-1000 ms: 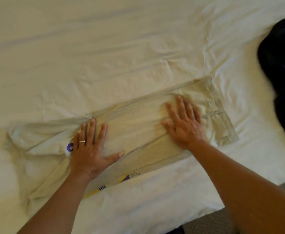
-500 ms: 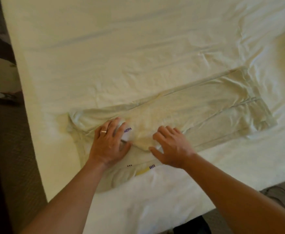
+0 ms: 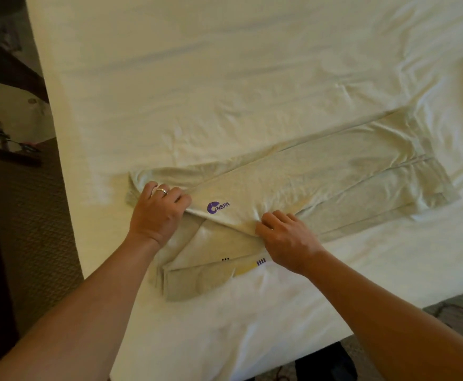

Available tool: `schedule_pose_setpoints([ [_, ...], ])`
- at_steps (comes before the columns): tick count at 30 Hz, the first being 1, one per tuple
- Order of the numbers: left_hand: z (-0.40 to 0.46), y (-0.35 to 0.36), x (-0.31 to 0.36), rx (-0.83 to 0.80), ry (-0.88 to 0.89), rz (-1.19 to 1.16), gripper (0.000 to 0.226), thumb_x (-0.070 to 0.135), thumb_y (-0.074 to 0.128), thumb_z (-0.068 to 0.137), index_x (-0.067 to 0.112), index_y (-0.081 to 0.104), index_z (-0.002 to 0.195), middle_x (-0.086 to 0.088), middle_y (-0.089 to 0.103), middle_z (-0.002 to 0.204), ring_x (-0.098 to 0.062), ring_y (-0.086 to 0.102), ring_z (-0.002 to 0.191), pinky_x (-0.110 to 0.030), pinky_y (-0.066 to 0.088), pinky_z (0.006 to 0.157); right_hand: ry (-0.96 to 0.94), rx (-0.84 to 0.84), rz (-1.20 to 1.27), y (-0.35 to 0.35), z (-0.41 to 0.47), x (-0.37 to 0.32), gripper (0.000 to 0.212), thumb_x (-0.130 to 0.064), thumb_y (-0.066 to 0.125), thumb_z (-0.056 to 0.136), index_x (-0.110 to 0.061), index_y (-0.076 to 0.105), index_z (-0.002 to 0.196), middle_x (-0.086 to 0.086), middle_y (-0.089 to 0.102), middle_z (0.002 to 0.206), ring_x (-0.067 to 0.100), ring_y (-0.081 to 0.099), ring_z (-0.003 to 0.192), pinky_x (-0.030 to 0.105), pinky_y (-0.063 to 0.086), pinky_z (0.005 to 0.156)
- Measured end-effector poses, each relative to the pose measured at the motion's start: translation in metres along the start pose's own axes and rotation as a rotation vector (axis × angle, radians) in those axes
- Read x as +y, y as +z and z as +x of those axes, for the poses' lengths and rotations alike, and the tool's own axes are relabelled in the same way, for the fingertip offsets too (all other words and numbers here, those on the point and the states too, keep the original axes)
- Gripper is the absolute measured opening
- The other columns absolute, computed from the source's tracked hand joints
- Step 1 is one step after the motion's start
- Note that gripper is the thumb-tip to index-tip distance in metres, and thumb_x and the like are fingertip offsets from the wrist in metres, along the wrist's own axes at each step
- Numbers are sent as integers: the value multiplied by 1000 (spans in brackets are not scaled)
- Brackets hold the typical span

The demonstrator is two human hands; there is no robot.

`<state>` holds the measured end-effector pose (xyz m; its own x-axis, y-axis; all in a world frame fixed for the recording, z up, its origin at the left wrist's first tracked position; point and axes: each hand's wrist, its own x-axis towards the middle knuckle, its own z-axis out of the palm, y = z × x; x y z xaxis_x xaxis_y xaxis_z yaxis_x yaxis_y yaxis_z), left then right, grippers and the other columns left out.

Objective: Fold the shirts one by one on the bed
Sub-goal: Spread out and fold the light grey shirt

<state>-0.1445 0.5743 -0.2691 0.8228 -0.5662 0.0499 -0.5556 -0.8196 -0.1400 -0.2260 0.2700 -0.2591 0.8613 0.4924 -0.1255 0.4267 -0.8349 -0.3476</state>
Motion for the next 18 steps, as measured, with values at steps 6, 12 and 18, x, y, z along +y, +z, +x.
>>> schedule_pose_setpoints([
  [6, 20, -29, 47, -159, -291, -105, 16, 11, 62, 73, 10, 69, 88, -11, 66, 98, -36, 58, 92, -49, 42, 86, 80, 30, 246, -13, 2, 14, 26, -30, 51, 87, -11, 69, 88, 2, 61, 87, 23, 57, 78, 39, 54, 67],
  [12, 70, -37, 149, -209, -319, -310, 36, 33, 58, 83, 17, 65, 114, -12, 53, 141, -37, 48, 128, -51, 37, 100, 269, 163, 224, -38, -33, 102, 27, -29, 53, 86, -8, 69, 93, 6, 64, 97, 30, 60, 84, 41, 54, 69],
  [18, 131, -45, 237, -335, -386, -444, 60, 46, 58, 90, 19, 49, 142, -12, 39, 153, -39, 39, 135, -53, 38, 102, 565, 232, 138, -87, -79, 221, 37, -37, 50, 90, -9, 71, 101, 11, 63, 108, 39, 58, 97, 47, 53, 80],
])
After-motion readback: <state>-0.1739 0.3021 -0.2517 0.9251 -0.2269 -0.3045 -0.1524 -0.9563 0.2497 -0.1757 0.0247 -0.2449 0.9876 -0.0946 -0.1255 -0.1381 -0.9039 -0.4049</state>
